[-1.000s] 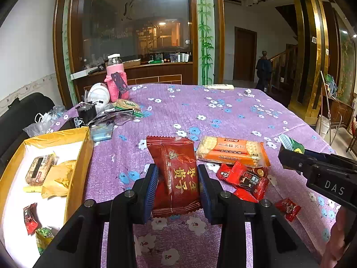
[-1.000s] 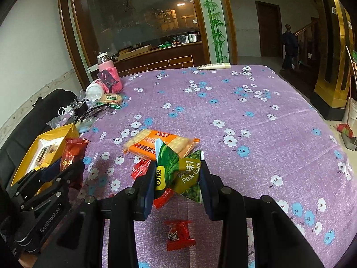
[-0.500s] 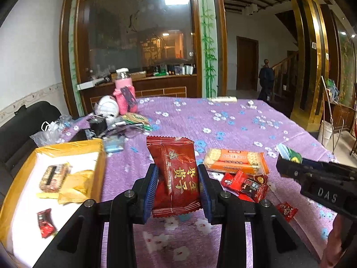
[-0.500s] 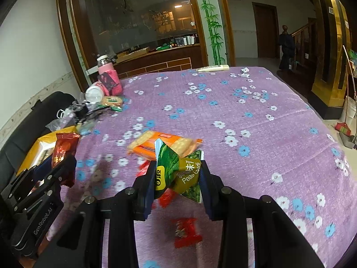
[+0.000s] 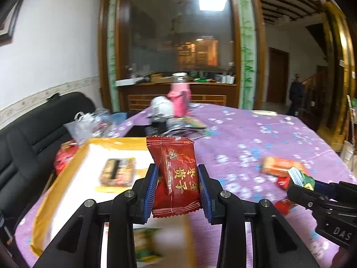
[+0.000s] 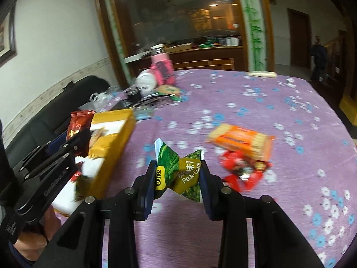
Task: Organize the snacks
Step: 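Carry the brown pack and green pea bag over the white box with both tools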
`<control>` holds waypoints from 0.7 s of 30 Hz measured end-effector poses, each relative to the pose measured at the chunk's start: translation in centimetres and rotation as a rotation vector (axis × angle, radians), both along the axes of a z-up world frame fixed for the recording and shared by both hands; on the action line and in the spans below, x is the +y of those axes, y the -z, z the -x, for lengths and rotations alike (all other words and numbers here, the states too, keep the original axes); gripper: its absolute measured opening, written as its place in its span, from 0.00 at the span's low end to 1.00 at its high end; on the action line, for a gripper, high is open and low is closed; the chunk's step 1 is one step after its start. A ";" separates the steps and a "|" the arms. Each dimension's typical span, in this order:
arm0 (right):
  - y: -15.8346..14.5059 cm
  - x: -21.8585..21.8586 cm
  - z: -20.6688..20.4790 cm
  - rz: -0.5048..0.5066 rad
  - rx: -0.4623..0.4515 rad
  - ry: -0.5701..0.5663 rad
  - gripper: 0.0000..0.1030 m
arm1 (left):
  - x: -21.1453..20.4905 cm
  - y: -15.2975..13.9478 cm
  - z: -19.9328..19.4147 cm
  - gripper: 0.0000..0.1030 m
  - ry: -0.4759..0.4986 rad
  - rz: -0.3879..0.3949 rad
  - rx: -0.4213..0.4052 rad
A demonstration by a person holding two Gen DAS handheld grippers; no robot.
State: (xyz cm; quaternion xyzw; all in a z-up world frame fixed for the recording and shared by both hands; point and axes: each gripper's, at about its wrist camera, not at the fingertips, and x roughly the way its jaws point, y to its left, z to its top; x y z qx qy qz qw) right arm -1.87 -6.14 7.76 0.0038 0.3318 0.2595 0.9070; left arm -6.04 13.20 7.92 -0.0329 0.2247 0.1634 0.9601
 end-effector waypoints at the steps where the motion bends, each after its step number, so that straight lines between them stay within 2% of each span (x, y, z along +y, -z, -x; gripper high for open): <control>1: 0.0 0.8 0.1 0.004 0.000 -0.015 0.34 | 0.8 0.3 0.2 0.36 -0.019 0.000 0.006; 7: -0.1 7.2 1.5 0.041 -0.013 -0.148 0.34 | 5.9 2.2 1.7 0.37 -0.138 0.016 0.060; 13: 0.0 11.6 2.4 0.058 -0.014 -0.232 0.34 | 8.9 3.5 2.4 0.37 -0.212 0.027 0.114; 16: 0.2 12.8 2.7 0.075 -0.014 -0.259 0.34 | 9.8 3.7 2.4 0.37 -0.223 0.036 0.125; 21: 1.0 14.5 3.2 0.110 0.004 -0.299 0.34 | 10.9 4.4 1.7 0.37 -0.205 0.094 0.175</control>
